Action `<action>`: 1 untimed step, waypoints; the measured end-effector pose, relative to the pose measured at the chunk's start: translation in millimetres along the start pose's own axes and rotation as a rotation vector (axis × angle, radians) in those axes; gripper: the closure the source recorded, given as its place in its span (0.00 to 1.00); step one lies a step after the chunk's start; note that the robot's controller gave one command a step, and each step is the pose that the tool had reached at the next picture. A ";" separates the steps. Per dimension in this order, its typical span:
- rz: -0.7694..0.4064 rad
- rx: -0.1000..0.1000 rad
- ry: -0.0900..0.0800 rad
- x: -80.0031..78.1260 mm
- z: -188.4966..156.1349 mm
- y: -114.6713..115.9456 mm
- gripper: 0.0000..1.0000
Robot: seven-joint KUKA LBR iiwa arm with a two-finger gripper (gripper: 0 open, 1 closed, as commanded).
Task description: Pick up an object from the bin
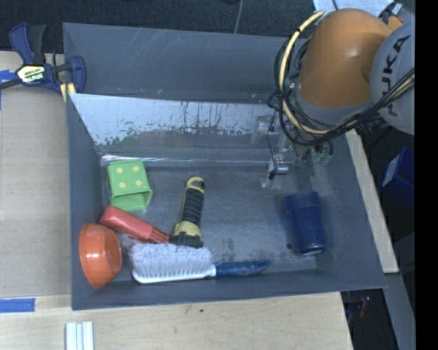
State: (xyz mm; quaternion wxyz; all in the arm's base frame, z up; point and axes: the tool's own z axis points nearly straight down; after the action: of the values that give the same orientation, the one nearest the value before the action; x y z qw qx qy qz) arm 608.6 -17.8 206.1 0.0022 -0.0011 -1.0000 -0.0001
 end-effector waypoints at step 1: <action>0.000 0.000 -0.009 -1.5 -5.3 0.0 0.00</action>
Offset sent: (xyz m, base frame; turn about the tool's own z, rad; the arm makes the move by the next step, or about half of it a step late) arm -0.0018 0.1262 -0.1361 -0.3343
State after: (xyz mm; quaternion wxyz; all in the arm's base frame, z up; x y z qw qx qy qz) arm 610.1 -17.8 211.3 -0.0021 -0.0009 -1.0000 0.0001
